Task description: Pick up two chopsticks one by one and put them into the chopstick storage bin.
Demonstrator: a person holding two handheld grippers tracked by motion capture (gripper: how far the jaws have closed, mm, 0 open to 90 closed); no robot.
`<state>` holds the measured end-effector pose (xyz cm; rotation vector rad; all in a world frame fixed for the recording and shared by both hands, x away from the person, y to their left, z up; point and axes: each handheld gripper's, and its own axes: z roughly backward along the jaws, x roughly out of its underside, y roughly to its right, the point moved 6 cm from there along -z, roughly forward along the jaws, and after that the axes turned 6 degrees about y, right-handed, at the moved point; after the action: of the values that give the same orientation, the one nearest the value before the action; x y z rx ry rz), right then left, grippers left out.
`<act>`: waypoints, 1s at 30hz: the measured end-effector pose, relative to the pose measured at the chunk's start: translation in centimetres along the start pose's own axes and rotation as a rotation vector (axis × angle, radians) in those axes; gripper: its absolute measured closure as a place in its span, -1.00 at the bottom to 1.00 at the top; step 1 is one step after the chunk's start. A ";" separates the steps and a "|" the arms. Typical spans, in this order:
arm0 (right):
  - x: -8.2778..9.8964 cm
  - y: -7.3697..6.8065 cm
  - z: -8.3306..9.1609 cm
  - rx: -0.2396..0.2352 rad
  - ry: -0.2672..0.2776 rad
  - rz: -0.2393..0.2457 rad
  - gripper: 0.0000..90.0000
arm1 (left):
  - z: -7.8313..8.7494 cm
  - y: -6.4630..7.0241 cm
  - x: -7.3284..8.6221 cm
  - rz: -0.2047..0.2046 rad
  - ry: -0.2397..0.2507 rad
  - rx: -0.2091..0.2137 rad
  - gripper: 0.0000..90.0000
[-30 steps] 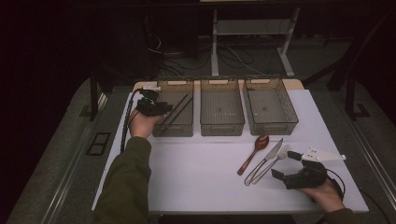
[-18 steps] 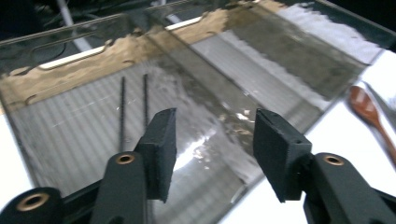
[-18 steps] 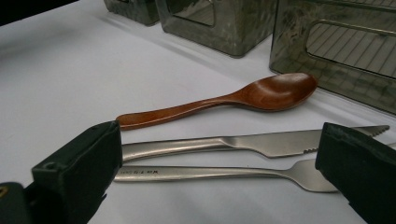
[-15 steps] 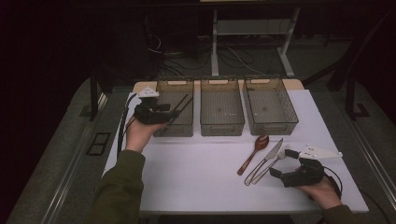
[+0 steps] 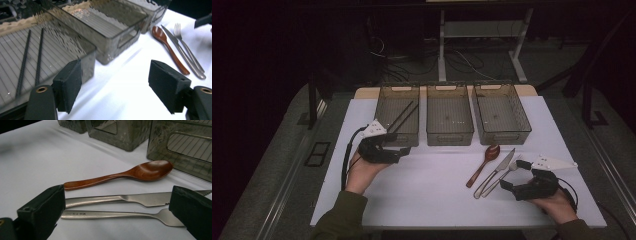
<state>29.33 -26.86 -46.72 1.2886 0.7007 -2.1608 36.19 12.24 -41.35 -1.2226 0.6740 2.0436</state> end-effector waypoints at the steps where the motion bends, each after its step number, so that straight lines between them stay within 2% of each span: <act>1: 0.0 0.0 0.0 0.000 -0.003 -0.003 -1.00 | 0.0 0.1 0.4 0.000 -0.009 -0.003 -0.48; 3: 0.2 0.1 -0.1 0.000 -0.012 0.002 -1.00 | 0.1 0.3 1.1 -0.004 -0.017 -0.007 -0.53; 11: 0.3 0.2 0.2 0.006 -0.016 0.010 -1.00 | 0.5 1.3 3.1 0.001 0.014 -0.001 -0.73; 18: 0.5 0.3 0.6 0.019 -0.011 0.008 -1.00 | 0.6 2.5 5.2 -0.036 -0.013 0.019 -0.93; 21: 0.6 0.3 0.9 0.023 -0.007 0.004 -1.00 | 0.8 2.7 5.6 -0.034 0.005 0.032 -0.98; 25: 0.6 0.4 1.0 0.027 -0.007 -0.001 -1.00 | 0.9 3.0 5.6 -0.030 0.039 0.029 -1.00; 30: 0.7 0.3 1.0 0.021 -0.014 0.000 -1.00 | 0.8 3.2 6.1 -0.010 0.025 0.042 -1.00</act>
<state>28.63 -27.83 -47.00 1.2835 0.6742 -2.1802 31.15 12.38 -46.16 -1.2267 0.7179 1.9986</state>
